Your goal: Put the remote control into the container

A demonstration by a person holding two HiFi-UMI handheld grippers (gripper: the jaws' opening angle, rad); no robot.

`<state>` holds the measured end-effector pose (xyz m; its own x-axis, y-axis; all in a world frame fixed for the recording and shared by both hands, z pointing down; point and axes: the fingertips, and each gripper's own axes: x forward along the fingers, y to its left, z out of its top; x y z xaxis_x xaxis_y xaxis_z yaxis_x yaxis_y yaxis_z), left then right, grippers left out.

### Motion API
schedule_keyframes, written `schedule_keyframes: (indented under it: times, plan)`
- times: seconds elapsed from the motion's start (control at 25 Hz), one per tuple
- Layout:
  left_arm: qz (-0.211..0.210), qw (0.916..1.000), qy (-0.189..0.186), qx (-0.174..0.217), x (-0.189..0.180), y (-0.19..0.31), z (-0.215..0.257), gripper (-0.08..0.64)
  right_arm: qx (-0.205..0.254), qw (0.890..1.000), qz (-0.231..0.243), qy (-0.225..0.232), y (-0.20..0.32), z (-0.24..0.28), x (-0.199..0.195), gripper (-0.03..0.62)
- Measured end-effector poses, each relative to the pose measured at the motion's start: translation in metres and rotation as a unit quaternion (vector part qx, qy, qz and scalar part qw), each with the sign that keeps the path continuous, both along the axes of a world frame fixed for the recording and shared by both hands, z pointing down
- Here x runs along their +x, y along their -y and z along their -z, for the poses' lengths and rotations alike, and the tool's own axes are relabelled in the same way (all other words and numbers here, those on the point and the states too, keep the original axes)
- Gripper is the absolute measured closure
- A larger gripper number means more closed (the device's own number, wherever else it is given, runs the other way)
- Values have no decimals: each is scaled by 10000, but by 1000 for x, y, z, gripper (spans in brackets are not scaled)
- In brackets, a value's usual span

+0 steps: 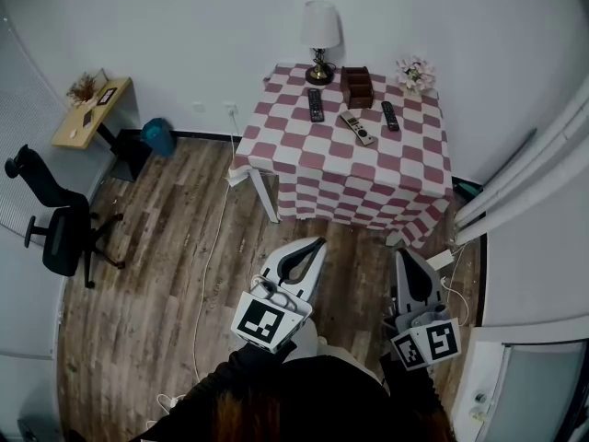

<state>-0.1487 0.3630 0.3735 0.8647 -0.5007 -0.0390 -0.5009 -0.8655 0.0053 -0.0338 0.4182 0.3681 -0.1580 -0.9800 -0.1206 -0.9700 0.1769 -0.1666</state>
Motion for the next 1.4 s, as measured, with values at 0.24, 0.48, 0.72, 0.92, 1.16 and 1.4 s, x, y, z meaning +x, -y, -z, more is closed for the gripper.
schedule_keyframes:
  times: [0.24,0.48,0.72,0.92,1.16,1.4]
  plan:
    - [-46,10000,33,-47,12,24,-6,558,-54,9999,-76,53,20,-6,14,577]
    - [-140,9999,28,-9,27,63,0,558,-50,9999,-120,80,55,-1,25,577]
    - [-151,9999,58,14,35,115,6,558,-42,9998,-145,94,104,4,31,577]
    - [-134,9998,86,89,38,158,9,558,-27,9998,-176,73,144,7,37,577]
    - [-271,9996,19,-9,41,199,11,558,-31,9995,-297,35,187,11,43,577]
    - [-304,9995,-22,-27,42,233,10,558,-57,9994,-354,7,220,10,47,577]
